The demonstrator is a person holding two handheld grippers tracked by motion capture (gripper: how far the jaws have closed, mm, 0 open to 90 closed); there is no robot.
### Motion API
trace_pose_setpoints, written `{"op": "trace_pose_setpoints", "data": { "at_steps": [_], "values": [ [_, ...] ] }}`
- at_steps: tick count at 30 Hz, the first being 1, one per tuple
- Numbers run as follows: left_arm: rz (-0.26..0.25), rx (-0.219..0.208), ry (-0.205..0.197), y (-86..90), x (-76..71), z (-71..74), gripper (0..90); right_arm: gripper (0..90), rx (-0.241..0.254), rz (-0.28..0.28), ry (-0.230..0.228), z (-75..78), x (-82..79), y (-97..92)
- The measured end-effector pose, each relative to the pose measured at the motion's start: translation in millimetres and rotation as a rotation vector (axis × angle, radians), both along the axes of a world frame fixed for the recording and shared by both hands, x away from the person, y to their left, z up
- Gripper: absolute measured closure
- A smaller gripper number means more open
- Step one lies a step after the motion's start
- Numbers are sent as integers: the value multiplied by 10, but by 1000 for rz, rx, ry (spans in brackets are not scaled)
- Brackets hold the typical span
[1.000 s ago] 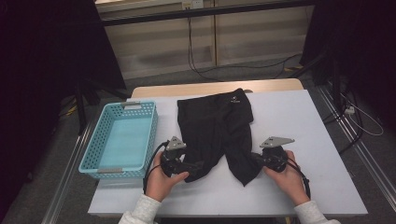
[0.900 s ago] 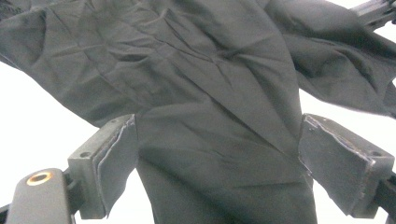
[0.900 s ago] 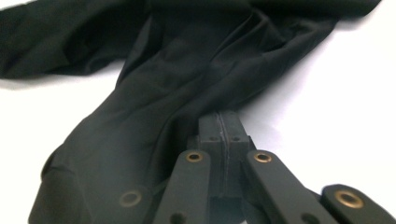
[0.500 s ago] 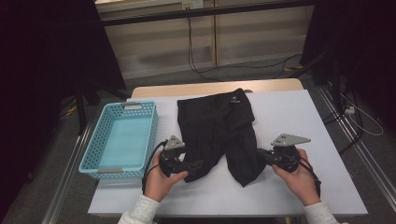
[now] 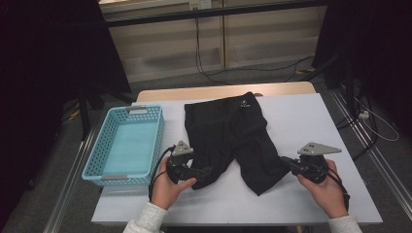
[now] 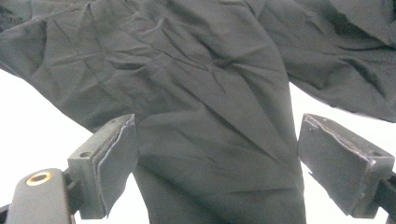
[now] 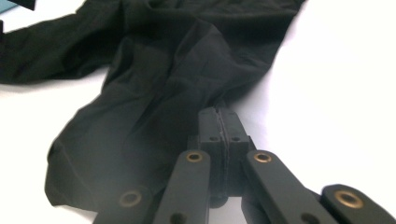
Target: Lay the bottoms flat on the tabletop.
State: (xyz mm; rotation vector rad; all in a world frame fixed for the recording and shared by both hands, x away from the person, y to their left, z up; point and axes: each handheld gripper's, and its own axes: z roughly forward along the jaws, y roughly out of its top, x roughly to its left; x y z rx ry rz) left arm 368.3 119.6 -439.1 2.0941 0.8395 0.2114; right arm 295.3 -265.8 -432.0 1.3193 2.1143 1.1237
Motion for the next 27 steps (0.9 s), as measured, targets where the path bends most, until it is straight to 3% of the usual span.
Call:
{"op": "trace_pose_setpoints", "data": {
  "at_steps": [6, 10, 12, 15, 16, 21, 27],
  "values": [
    [-7, 2, -2, -15, -13, 13, 130, 891, -6, -37, -9, 49, -86, -129],
    [-8, 3, -8, -13, -13, 23, 130, 891, -31, -65, -5, 19, -75, -184],
    [-7, 2, -1, -12, -15, 14, 130, 883, -4, -79, -8, 32, -68, -238],
    [-6, 2, 0, -16, -9, 2, 130, 864, -17, -91, -12, -2, -52, -246],
    [-11, 6, 3, -22, -9, -4, 130, 819, -42, -89, -10, -56, -25, -243],
    [-7, 6, -3, -17, -12, -1, 130, 731, -66, -108, -27, -39, 4, -236],
    [-7, 6, -2, -18, -22, 1, 130, 639, -63, -99, -24, -53, 22, -232]
  ]
}}
